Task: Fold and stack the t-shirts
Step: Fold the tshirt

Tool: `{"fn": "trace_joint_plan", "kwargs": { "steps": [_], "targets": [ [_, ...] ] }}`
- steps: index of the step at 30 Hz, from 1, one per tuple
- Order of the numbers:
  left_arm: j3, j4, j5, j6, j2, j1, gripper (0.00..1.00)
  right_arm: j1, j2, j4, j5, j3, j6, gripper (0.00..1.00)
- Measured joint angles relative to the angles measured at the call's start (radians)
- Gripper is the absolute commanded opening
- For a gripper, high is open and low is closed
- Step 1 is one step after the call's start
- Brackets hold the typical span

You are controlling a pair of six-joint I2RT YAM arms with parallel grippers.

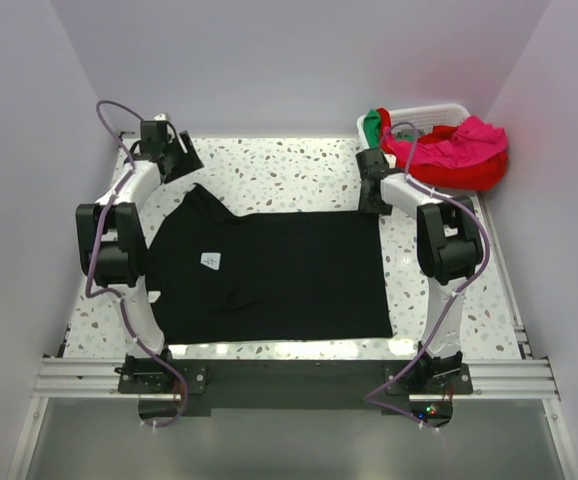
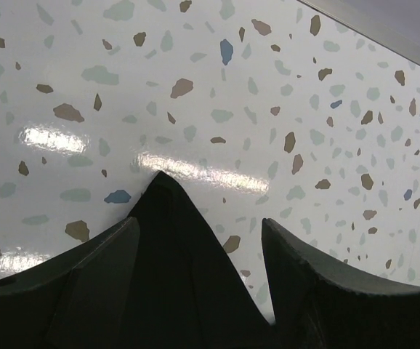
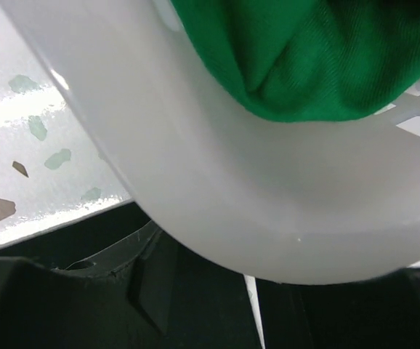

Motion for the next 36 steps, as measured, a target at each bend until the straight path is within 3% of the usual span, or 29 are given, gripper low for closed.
{"fn": "trace_joint_plan", "kwargs": {
  "steps": [13,18,25,36],
  "targets": [
    [0.013,0.017,0.017,0.001,0.076,0.0,0.69,-0.009,0.006,0.057,-0.034,-0.013,0.006,0.42],
    [0.043,0.026,0.013,0.0,0.105,0.0,0.65,-0.012,0.016,0.059,-0.057,-0.003,0.016,0.26],
    [0.097,0.026,0.006,-0.01,0.192,0.0,0.59,-0.012,0.018,0.066,-0.083,-0.002,0.026,0.15],
    [0.136,0.025,-0.034,-0.027,0.254,0.0,0.49,-0.014,0.018,0.068,-0.098,-0.003,0.027,0.15]
  ]
}}
